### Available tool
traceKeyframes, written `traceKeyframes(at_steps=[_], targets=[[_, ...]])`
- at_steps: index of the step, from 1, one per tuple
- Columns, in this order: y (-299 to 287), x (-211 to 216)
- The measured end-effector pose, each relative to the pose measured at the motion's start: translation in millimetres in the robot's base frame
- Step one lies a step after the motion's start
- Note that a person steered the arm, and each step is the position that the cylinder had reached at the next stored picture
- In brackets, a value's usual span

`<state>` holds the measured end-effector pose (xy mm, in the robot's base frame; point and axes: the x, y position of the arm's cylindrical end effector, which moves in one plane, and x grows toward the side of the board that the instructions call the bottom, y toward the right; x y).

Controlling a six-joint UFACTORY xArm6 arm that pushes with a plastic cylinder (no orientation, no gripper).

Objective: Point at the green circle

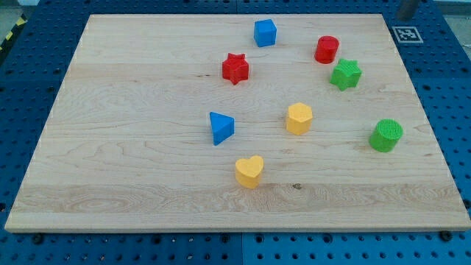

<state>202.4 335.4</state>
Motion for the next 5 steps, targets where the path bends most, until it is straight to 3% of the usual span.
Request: traceKeyframes(at_steps=[3, 5], targets=[[-0.5, 9.7], [-0.6, 44.5]])
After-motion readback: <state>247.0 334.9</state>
